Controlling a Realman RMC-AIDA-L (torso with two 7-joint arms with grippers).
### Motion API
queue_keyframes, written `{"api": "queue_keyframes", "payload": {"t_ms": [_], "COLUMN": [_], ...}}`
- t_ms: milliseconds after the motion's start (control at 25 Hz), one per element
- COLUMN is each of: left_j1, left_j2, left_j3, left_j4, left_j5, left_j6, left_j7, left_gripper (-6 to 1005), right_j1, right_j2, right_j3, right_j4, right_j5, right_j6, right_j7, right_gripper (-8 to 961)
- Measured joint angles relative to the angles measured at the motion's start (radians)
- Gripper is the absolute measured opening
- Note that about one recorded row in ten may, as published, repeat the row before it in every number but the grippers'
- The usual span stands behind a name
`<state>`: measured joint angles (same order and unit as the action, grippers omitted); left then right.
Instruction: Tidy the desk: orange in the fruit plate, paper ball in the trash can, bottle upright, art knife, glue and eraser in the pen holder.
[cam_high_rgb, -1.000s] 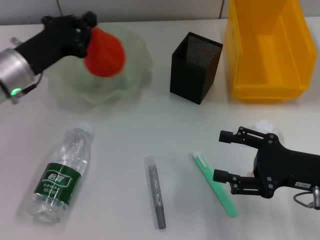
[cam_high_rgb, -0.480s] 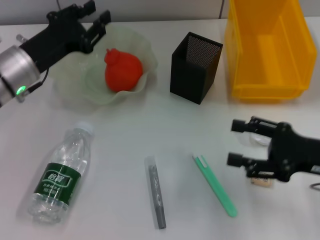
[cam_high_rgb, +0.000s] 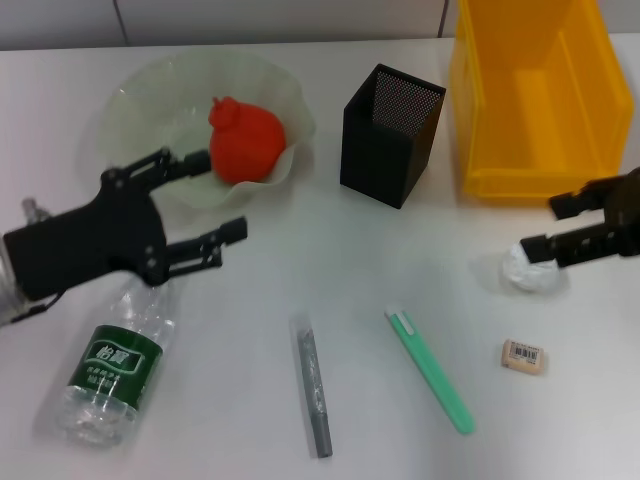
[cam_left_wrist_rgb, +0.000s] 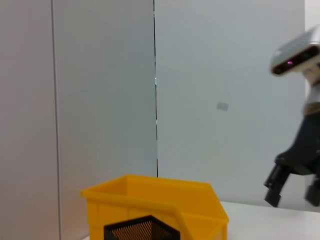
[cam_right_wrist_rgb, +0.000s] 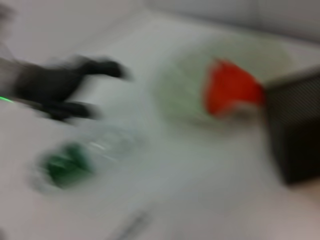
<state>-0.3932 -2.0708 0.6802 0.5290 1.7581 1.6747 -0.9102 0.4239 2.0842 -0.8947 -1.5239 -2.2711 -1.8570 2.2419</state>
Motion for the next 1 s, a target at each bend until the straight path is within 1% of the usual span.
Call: {"api": "queue_keyframes", "payload": {"t_ms": [40, 80, 120, 160, 200, 240, 280, 320, 440, 480, 520, 640, 680, 720, 760, 800, 880, 1000], "left_j1": [0.0, 0.026, 0.031, 0.038, 0.038, 0.04, 0.04, 0.04, 0.047, 0.055, 0.055, 0.056, 0.056, 0.056, 0.056, 0.056, 0.054, 0.053], "left_j2": [0.0, 0.0, 0.0, 0.0, 0.0, 0.0, 0.0, 0.0, 0.0, 0.0, 0.0, 0.0, 0.0, 0.0, 0.0, 0.0, 0.0, 0.001], "left_j3": [0.0, -0.002, -0.003, -0.003, -0.003, -0.003, -0.003, -0.003, -0.003, -0.001, -0.001, 0.004, 0.005, 0.005, 0.005, 0.005, 0.003, 0.002], "left_j4": [0.0, -0.006, -0.008, -0.01, -0.01, -0.011, -0.011, -0.011, -0.012, -0.027, -0.027, -0.03, -0.031, -0.033, -0.033, -0.033, -0.034, -0.034], "left_j5": [0.0, 0.0, -0.001, -0.001, -0.001, -0.001, -0.001, -0.001, -0.001, -0.002, -0.002, -0.002, -0.002, -0.002, -0.002, -0.002, -0.002, -0.002], "left_j6": [0.0, 0.002, 0.001, -0.001, -0.001, -0.002, -0.002, -0.002, -0.003, -0.008, -0.008, -0.009, -0.009, -0.01, -0.01, -0.009, -0.006, -0.005], "left_j7": [0.0, 0.002, 0.002, 0.003, 0.003, 0.003, 0.003, 0.003, 0.009, 0.037, 0.037, 0.039, 0.039, 0.039, 0.039, 0.039, 0.039, 0.039], "left_gripper": [741, 764, 787, 810, 815, 820, 825, 830, 840, 840, 840, 840, 840, 839, 839, 839, 839, 839], "right_j1": [0.013, 0.046, 0.046, 0.068, 0.068, 0.077, 0.092, 0.092, 0.119, 0.138, 0.138, 0.161, 0.176, 0.176, 0.195, 0.195, 0.215, 0.218], "right_j2": [0.0, -0.001, -0.001, -0.001, -0.001, -0.001, 0.001, 0.001, 0.002, 0.002, 0.002, 0.002, 0.002, 0.002, 0.002, 0.002, 0.002, 0.002], "right_j3": [-0.031, -0.109, -0.109, -0.182, -0.182, -0.225, -0.299, -0.299, -0.357, -0.377, -0.377, -0.406, -0.421, -0.421, -0.43, -0.43, -0.432, -0.43], "right_j4": [-0.047, -0.095, -0.095, -0.101, -0.101, -0.093, -0.044, -0.044, 0.067, 0.135, 0.135, 0.22, 0.268, 0.268, 0.317, 0.317, 0.358, 0.356], "right_j5": [-0.051, -0.158, -0.158, -0.258, -0.258, -0.314, -0.392, -0.392, -0.417, -0.421, -0.421, -0.425, -0.426, -0.426, -0.424, -0.424, -0.419, -0.419], "right_j6": [0.001, 0.005, 0.005, 0.025, 0.025, 0.046, 0.103, 0.103, 0.179, 0.226, 0.226, 0.295, 0.326, 0.326, 0.35, 0.35, 0.369, 0.371], "right_j7": [0.072, 0.197, 0.197, 0.26, 0.26, 0.285, 0.319, 0.319, 0.337, 0.339, 0.339, 0.342, 0.342, 0.342, 0.342, 0.342, 0.339, 0.337], "right_gripper": [829, 829, 829, 829, 829, 829, 829, 829, 828, 828, 828, 827, 826, 826, 825, 811, 782, 738]}}
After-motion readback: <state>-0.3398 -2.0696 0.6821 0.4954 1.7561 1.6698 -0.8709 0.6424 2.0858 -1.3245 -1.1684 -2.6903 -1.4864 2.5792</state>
